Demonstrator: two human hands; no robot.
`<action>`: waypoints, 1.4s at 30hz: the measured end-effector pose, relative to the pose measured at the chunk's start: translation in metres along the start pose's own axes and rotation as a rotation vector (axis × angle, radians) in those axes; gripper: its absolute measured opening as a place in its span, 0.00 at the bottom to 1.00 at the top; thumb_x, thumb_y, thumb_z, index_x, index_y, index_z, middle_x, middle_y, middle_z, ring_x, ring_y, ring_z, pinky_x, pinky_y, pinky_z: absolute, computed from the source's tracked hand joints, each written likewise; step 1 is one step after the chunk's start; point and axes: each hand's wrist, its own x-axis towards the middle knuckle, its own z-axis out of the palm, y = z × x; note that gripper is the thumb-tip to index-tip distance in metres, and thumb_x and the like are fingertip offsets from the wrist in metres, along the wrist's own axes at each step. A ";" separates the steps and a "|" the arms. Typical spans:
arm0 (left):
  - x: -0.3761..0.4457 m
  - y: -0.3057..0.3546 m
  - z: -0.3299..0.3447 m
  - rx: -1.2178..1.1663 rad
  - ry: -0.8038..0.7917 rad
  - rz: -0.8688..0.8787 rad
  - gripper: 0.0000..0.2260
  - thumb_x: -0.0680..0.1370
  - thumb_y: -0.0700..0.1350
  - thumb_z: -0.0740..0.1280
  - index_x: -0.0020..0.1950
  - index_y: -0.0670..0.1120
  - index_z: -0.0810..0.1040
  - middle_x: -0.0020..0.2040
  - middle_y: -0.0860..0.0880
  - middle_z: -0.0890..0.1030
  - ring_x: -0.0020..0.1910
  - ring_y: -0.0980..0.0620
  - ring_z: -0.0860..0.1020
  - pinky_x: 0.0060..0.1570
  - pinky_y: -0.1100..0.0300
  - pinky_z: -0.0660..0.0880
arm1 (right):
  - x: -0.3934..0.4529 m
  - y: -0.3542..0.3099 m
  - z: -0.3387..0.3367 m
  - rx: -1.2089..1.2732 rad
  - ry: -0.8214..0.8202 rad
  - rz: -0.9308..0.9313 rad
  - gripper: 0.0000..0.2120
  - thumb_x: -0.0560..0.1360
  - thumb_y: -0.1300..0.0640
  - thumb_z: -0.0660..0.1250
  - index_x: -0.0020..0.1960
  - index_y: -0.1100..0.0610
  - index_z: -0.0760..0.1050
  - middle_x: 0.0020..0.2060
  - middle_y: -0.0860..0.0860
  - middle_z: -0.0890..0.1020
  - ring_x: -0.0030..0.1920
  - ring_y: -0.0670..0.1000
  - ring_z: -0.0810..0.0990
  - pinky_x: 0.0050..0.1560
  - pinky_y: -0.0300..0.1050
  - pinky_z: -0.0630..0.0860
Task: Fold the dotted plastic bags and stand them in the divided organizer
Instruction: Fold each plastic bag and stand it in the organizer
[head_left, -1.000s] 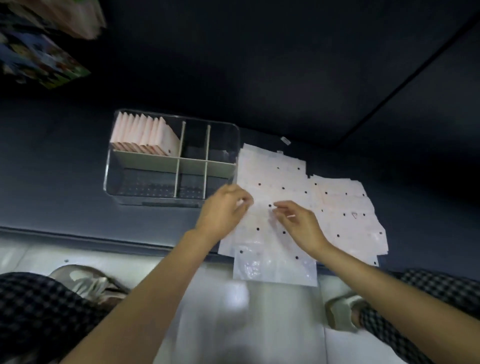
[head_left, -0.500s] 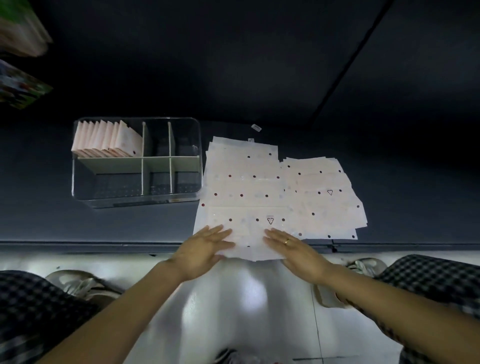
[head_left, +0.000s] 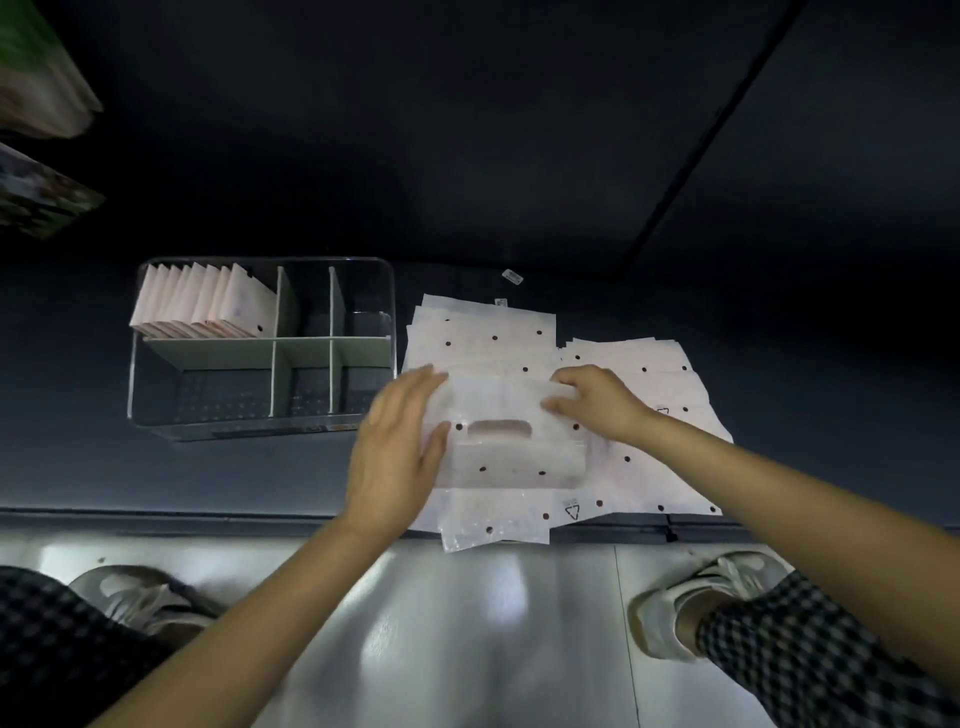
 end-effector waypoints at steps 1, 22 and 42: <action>-0.004 -0.002 0.007 0.053 -0.034 0.069 0.19 0.77 0.40 0.66 0.68 0.44 0.71 0.70 0.47 0.70 0.70 0.47 0.66 0.68 0.53 0.63 | 0.012 0.001 0.004 -0.025 -0.006 0.028 0.09 0.76 0.55 0.67 0.41 0.60 0.76 0.36 0.52 0.77 0.39 0.54 0.75 0.37 0.42 0.69; -0.055 -0.059 0.054 0.574 -0.718 0.235 0.31 0.79 0.64 0.40 0.74 0.51 0.30 0.74 0.50 0.29 0.73 0.48 0.29 0.72 0.51 0.30 | 0.056 0.014 0.041 -0.277 0.205 0.268 0.18 0.75 0.56 0.66 0.63 0.56 0.71 0.62 0.55 0.73 0.62 0.56 0.70 0.56 0.44 0.69; -0.051 -0.080 0.024 0.589 -0.766 0.247 0.30 0.78 0.65 0.44 0.73 0.56 0.31 0.75 0.50 0.31 0.73 0.51 0.31 0.73 0.54 0.32 | -0.104 0.066 0.119 -0.523 0.112 -0.097 0.29 0.81 0.43 0.47 0.76 0.56 0.47 0.75 0.47 0.45 0.75 0.43 0.41 0.73 0.42 0.32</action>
